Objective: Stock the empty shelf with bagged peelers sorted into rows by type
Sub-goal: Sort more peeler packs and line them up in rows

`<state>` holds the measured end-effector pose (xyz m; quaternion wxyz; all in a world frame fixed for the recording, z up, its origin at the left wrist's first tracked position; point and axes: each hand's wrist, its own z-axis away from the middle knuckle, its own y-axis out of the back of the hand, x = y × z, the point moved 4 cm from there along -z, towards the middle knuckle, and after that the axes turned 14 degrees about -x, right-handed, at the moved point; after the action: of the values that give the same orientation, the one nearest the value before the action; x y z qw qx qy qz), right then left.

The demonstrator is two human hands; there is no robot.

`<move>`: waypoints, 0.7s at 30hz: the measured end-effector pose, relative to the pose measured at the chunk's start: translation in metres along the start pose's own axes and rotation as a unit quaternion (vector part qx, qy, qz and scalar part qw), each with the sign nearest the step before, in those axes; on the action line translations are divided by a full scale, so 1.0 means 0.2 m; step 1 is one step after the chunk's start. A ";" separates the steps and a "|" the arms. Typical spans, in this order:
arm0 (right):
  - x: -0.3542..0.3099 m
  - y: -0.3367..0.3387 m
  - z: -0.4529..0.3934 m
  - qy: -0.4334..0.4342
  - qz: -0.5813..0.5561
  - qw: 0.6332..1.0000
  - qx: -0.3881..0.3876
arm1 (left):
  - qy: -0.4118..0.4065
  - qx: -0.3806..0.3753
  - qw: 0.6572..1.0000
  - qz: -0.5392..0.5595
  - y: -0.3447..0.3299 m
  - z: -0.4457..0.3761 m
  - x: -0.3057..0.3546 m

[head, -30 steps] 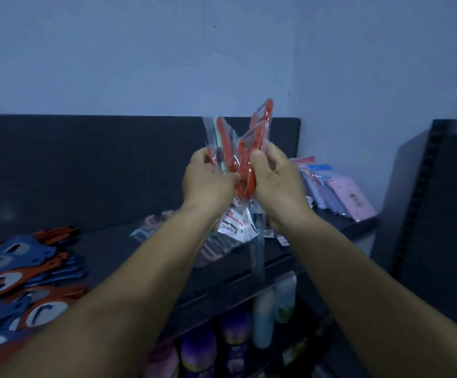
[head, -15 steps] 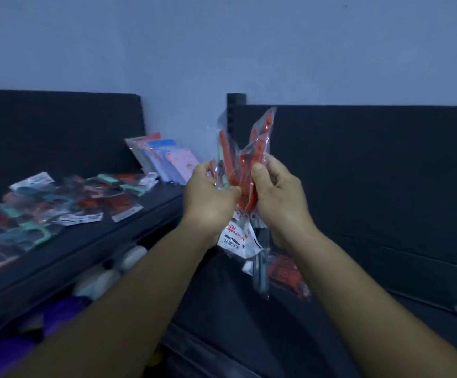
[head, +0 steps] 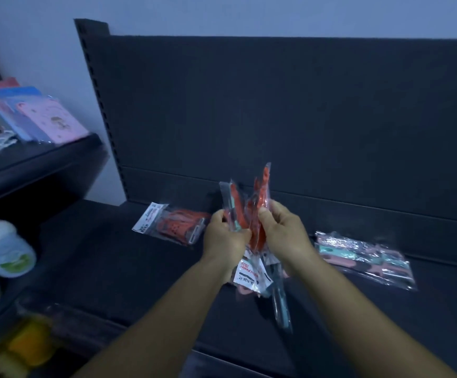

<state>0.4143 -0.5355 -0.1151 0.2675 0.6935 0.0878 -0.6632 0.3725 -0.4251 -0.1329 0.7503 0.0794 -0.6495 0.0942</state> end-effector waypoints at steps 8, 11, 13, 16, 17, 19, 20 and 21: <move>0.29 0.08 0.05 -0.119 0.058 0.990 -0.043 | 0.088 -0.076 0.984 -0.132 -0.10 -0.05 -0.22; 0.33 0.09 0.06 -0.140 0.077 0.986 -0.049 | 0.113 -0.100 0.973 -0.173 -0.06 -0.06 -0.26; 0.33 0.10 0.06 -0.157 0.134 0.978 -0.043 | 0.134 -0.119 0.959 -0.218 -0.03 -0.07 -0.29; 0.35 0.11 0.05 -0.187 0.206 0.960 -0.039 | 0.157 -0.107 0.926 -0.327 0.03 -0.09 -0.32; 0.36 0.10 0.05 -0.196 0.216 0.956 -0.040 | 0.160 -0.102 0.918 -0.348 0.05 -0.08 -0.31; 0.38 0.10 0.05 -0.222 0.245 0.943 -0.032 | 0.134 -0.096 0.912 -0.377 0.07 -0.07 -0.28; 0.38 0.10 0.05 -0.230 0.258 0.938 -0.020 | 0.115 -0.095 0.908 -0.392 0.08 -0.07 -0.28; 0.38 0.10 0.06 -0.229 0.266 0.936 -0.005 | 0.089 -0.095 0.905 -0.406 0.08 -0.09 -0.28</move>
<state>0.4219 -0.5749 -0.1836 0.4506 0.5193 -0.1607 -0.7082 0.3771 -0.4071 -0.1902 0.7823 0.2560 -0.4976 -0.2738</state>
